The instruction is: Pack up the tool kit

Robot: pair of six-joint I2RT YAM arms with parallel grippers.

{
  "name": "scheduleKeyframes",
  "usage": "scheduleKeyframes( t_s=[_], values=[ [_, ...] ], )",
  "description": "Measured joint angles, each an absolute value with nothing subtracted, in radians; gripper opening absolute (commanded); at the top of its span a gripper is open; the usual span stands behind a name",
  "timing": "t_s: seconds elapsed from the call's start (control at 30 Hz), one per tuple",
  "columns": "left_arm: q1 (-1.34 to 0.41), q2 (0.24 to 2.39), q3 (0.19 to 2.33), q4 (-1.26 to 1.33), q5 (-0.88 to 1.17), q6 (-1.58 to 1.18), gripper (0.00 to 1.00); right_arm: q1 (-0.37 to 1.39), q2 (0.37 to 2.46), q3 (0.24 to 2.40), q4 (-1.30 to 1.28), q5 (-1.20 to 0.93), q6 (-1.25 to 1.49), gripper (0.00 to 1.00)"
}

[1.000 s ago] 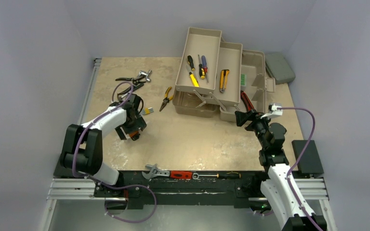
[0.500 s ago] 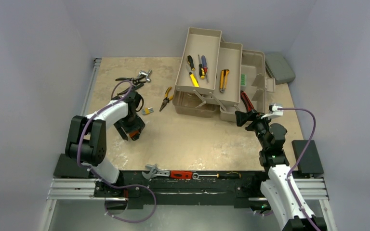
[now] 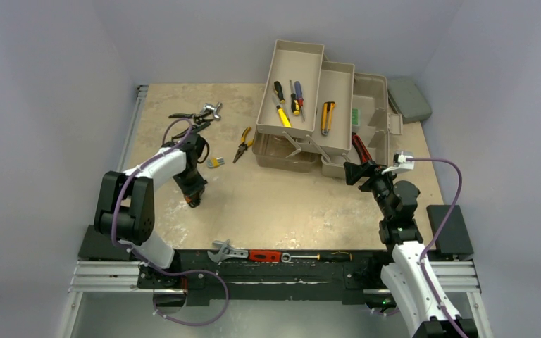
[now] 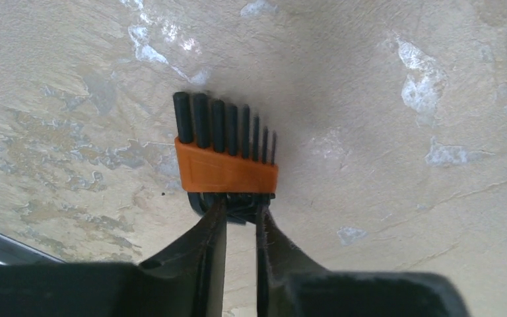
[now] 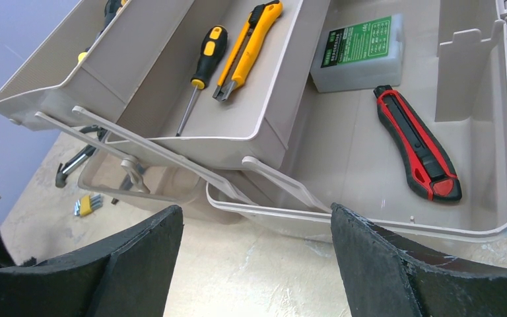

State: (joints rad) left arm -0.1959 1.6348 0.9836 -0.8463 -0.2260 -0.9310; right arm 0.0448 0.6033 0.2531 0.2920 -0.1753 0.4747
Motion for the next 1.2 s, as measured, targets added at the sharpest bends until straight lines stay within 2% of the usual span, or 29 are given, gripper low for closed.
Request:
scheduleKeyframes(
  t_s=[0.33, 0.5, 0.73, 0.77, 0.8, 0.87, 0.93, 1.0, 1.2],
  values=[
    [-0.199, 1.546, 0.931, -0.810, -0.187, -0.898, 0.00, 0.045, 0.601, 0.253, 0.292, -0.175, 0.475, 0.81],
    [-0.254, 1.522, 0.925, -0.811, -0.171, -0.901, 0.00, 0.045, 0.601, 0.253, 0.292, -0.175, 0.474, 0.81],
    [-0.271, 1.372, 0.925, -0.855, -0.200, -0.908, 0.00, 0.045, 0.601, 0.253, 0.292, -0.175, 0.474, 0.81],
    [-0.272, 1.353, 0.925, -0.857, -0.200, -0.908, 0.05, 0.045, 0.601, 0.253, 0.292, -0.175, 0.474, 0.82],
    [-0.277, 1.339, 0.925, -0.860, -0.201, -0.910, 0.21, 0.045, 0.602, 0.253, 0.292, -0.175, 0.474, 0.83],
    [-0.284, 1.326, 0.925, -0.873, -0.206, -0.917, 0.69, 0.045, 0.602, 0.253, 0.292, -0.175, 0.474, 0.84],
    [-0.290, 1.324, 0.926, -0.906, -0.223, -0.942, 0.89, 0.045, 0.601, 0.253, 0.292, -0.175, 0.474, 0.85],
    [-0.286, 1.324, 0.926, -0.942, -0.246, -0.976, 0.97, 0.045, 0.601, 0.253, 0.292, -0.175, 0.474, 0.86],
    [-0.261, 1.330, 0.917, -0.952, -0.253, -1.016, 0.99, 0.045, 0.599, 0.253, 0.292, -0.175, 0.474, 0.86]
  ],
)
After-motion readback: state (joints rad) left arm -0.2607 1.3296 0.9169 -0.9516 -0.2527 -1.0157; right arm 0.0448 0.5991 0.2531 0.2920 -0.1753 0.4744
